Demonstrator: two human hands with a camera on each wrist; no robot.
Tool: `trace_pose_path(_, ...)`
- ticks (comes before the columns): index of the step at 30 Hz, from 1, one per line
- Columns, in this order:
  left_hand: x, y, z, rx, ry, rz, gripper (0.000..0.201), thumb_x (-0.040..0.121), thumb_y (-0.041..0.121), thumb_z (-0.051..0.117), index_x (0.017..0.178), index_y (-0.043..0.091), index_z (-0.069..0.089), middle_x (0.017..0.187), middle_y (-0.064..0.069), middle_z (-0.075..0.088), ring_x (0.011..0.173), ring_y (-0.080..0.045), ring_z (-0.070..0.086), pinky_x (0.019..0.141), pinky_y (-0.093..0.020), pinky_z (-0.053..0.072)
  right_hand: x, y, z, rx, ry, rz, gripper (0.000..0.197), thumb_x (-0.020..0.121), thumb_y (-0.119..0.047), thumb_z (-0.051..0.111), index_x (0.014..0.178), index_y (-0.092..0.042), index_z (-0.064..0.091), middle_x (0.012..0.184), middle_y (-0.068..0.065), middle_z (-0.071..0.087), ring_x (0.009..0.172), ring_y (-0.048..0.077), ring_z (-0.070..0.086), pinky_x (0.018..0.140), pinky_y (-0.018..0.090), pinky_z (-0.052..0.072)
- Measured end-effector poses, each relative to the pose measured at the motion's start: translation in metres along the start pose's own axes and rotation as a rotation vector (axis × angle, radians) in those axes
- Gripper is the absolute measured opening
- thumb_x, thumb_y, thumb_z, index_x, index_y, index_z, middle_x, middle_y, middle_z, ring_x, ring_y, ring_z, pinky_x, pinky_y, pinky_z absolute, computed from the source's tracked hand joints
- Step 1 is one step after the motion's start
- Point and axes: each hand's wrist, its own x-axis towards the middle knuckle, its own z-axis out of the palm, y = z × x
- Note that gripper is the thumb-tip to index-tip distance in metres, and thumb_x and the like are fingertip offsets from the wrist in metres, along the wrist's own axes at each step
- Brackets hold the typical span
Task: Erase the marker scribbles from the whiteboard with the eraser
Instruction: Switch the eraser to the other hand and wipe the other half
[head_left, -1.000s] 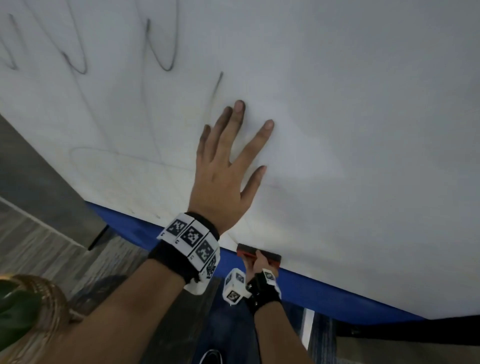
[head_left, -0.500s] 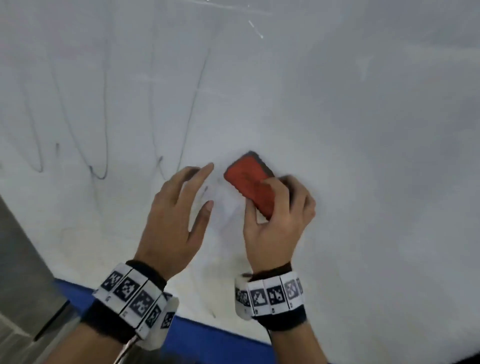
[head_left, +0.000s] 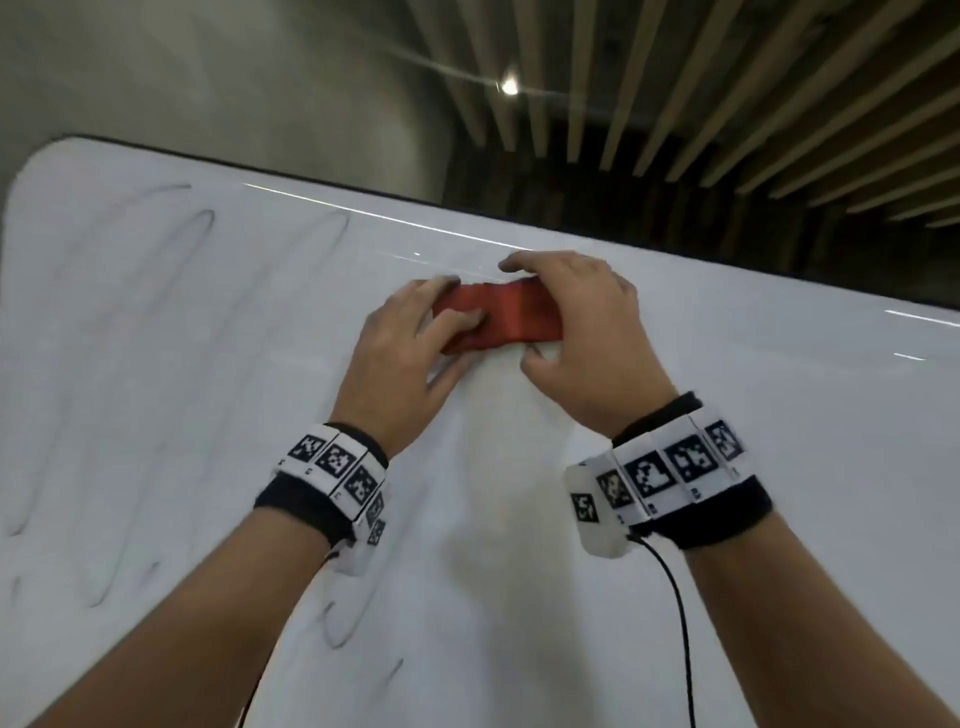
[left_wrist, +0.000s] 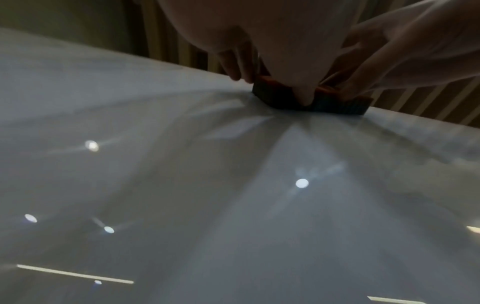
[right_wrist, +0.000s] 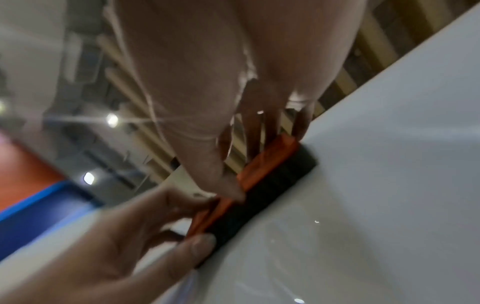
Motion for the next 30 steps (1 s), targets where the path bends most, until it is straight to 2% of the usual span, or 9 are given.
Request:
trace_pose_path(3, 0.035, -0.022, -0.007, 0.026, 0.154, -0.245, 0.040, 0.093, 0.035, 0.066, 0.128, 0.016, 0.061, 0.135, -0.015, 0.055, 0.119, -0.036, 0.052, 0.105, -0.046, 0.043, 0.023, 0.011, -0.025, -0.036, 0.156, 0.092, 0.060, 0.079, -0.011, 0.064, 0.136, -0.027, 0.058, 0.143, -0.001, 0.051, 0.139, 0.021, 0.040, 0.117, 0.042, 0.026)
trace_pose_path(5, 0.043, -0.021, -0.007, 0.083, 0.164, -0.370, 0.053, 0.096, 0.039, 0.059, 0.146, 0.025, 0.048, 0.136, -0.015, 0.051, 0.115, -0.037, 0.049, 0.102, -0.047, 0.042, 0.028, 0.018, -0.028, -0.133, 0.135, 0.229, 0.060, 0.089, -0.019, 0.060, 0.147, -0.027, 0.048, 0.150, 0.001, 0.047, 0.144, 0.022, 0.035, 0.121, 0.046, 0.021)
trace_pose_path(7, 0.032, -0.001, 0.000, 0.171, 0.082, -0.304, 0.059, 0.100, 0.041, 0.052, 0.156, 0.033, 0.035, 0.136, -0.015, 0.047, 0.112, -0.035, 0.047, 0.095, -0.047, 0.042, 0.024, 0.027, -0.017, -0.228, 0.075, 0.292, 0.057, 0.095, -0.025, 0.050, 0.151, -0.025, 0.044, 0.147, 0.003, 0.051, 0.142, 0.025, 0.039, 0.125, 0.048, 0.014)
trace_pose_path(12, -0.004, 0.013, -0.001, 0.298, -0.149, 0.121, 0.056, 0.102, 0.042, 0.048, 0.156, 0.033, 0.036, 0.134, -0.014, 0.051, 0.111, -0.034, 0.051, 0.090, -0.044, 0.044, 0.018, 0.036, -0.004, -0.183, 0.159, 0.289, 0.061, 0.088, -0.022, 0.031, 0.143, -0.021, 0.056, 0.136, 0.007, 0.058, 0.136, 0.025, 0.043, 0.126, 0.045, 0.005)
trace_pose_path(18, 0.052, -0.024, -0.019, 0.352, 0.004, -0.165, 0.058, 0.100, 0.039, 0.050, 0.155, 0.026, 0.037, 0.122, -0.018, 0.053, 0.105, -0.037, 0.051, 0.086, -0.046, 0.040, 0.019, 0.033, 0.002, -0.155, 0.209, 0.317, 0.057, 0.090, -0.024, 0.031, 0.140, -0.021, 0.058, 0.134, 0.005, 0.058, 0.136, 0.023, 0.042, 0.127, 0.043, 0.003)
trace_pose_path(22, 0.006, 0.002, -0.007, 0.337, -0.127, 0.106, 0.056, 0.102, 0.041, 0.048, 0.156, 0.027, 0.037, 0.129, -0.016, 0.052, 0.111, -0.033, 0.049, 0.089, -0.042, 0.039, 0.019, 0.033, 0.004, -0.159, 0.240, 0.310, 0.056, 0.089, -0.022, 0.033, 0.139, -0.020, 0.058, 0.133, 0.007, 0.058, 0.136, 0.024, 0.043, 0.126, 0.043, 0.003)
trace_pose_path(24, 0.009, -0.013, -0.014, 0.370, -0.149, 0.155, 0.057, 0.101, 0.040, 0.050, 0.156, 0.029, 0.037, 0.130, -0.017, 0.053, 0.112, -0.035, 0.051, 0.089, -0.044, 0.042, 0.017, 0.034, 0.004, -0.159, 0.236, 0.306, 0.056, 0.089, -0.023, 0.034, 0.140, -0.019, 0.057, 0.134, 0.007, 0.058, 0.136, 0.025, 0.043, 0.127, 0.045, 0.004)
trace_pose_path(27, 0.037, -0.059, -0.036, 0.387, -0.041, -0.098, 0.062, 0.096, 0.034, 0.056, 0.155, 0.026, 0.037, 0.124, -0.024, 0.053, 0.102, -0.041, 0.054, 0.084, -0.049, 0.044, 0.016, 0.036, 0.004, -0.197, 0.201, 0.287, 0.056, 0.090, -0.030, 0.039, 0.143, -0.020, 0.054, 0.136, 0.007, 0.056, 0.137, 0.025, 0.041, 0.127, 0.046, 0.004)
trace_pose_path(30, 0.043, -0.094, -0.055, 0.354, 0.044, -0.413, 0.060, 0.099, 0.032, 0.053, 0.155, 0.024, 0.036, 0.123, -0.027, 0.049, 0.108, -0.044, 0.051, 0.093, -0.054, 0.043, 0.016, 0.036, 0.006, -0.255, 0.229, 0.269, 0.054, 0.091, -0.041, 0.047, 0.140, -0.020, 0.055, 0.132, 0.007, 0.058, 0.134, 0.028, 0.045, 0.126, 0.049, 0.009)
